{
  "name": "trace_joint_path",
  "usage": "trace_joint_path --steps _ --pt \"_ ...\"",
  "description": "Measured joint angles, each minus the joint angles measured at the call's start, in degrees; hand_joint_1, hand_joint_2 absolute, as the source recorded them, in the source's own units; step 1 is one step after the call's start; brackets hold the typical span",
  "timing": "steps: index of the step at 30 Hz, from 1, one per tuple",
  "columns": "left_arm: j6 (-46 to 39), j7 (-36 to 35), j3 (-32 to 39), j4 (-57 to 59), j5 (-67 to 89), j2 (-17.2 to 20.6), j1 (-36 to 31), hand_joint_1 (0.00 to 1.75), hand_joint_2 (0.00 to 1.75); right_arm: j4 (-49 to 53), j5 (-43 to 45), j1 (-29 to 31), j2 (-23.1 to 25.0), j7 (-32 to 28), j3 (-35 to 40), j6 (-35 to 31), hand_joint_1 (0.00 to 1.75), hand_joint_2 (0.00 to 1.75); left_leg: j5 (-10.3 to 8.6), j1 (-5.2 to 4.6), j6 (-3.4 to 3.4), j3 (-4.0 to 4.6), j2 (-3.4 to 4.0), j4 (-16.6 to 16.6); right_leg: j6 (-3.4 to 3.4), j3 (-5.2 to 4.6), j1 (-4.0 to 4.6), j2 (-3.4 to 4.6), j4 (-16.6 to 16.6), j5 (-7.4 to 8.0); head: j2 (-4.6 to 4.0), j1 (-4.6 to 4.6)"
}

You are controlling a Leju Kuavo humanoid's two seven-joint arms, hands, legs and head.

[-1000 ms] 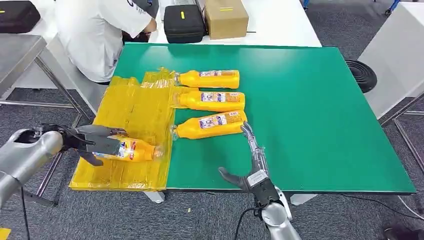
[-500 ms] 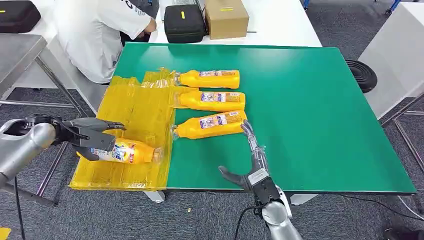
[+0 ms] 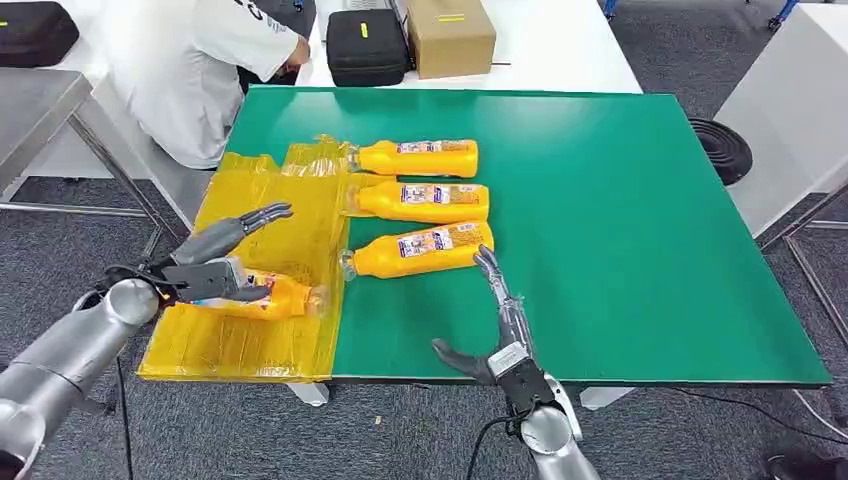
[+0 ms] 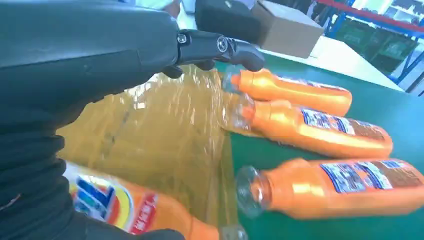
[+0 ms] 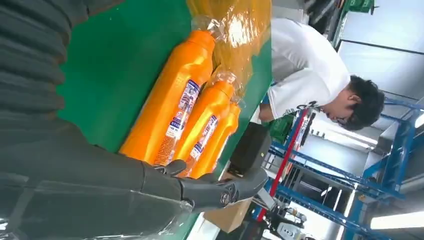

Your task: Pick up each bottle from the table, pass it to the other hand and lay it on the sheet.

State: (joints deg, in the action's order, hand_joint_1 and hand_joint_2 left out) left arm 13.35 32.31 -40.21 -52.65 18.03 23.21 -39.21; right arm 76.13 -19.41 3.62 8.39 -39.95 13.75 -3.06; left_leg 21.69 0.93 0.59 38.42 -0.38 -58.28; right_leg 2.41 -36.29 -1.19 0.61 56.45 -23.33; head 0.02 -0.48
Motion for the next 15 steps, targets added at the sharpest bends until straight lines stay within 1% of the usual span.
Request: trace_joint_path --steps 6,10,12,15 --pt "-3.4 2.2 5.9 -2.5 -2.0 -1.8 5.3 0.0 1.75 -0.1 -1.6 -0.3 0.5 0.0 -0.4 0.2 0.0 1.75 0.01 0.04 -0.01 0.02 0.02 0.0 -0.01 0.0 0.02 0.0 0.0 -0.02 0.0 -0.02" --pt "-6.9 3.9 10.4 -6.7 -2.7 -3.2 10.1 0.0 1.75 -0.4 -5.8 0.0 0.7 0.6 -0.6 -0.8 0.0 1.75 0.03 0.01 -0.02 0.03 0.05 0.0 -0.02 -0.01 0.0 0.0 0.0 -0.02 0.0 -0.02" --pt "-9.8 5.0 12.7 -9.2 -1.6 -4.9 13.2 0.0 1.75 -1.3 -9.7 1.4 0.6 2.6 -0.6 -1.7 0.0 1.75 0.03 -0.02 -0.01 0.03 0.04 0.0 -0.01 -0.01 -0.02 0.01 0.0 -0.02 0.0 -0.02" --pt "-11.5 5.2 14.9 -12.3 -0.5 -7.7 17.0 0.0 1.75 -3.7 -11.6 4.8 0.1 4.1 -0.6 -2.0 0.0 1.75 0.01 -0.06 0.02 0.02 0.02 0.0 0.0 0.0 -0.04 -0.01 0.0 -0.01 0.0 0.02"
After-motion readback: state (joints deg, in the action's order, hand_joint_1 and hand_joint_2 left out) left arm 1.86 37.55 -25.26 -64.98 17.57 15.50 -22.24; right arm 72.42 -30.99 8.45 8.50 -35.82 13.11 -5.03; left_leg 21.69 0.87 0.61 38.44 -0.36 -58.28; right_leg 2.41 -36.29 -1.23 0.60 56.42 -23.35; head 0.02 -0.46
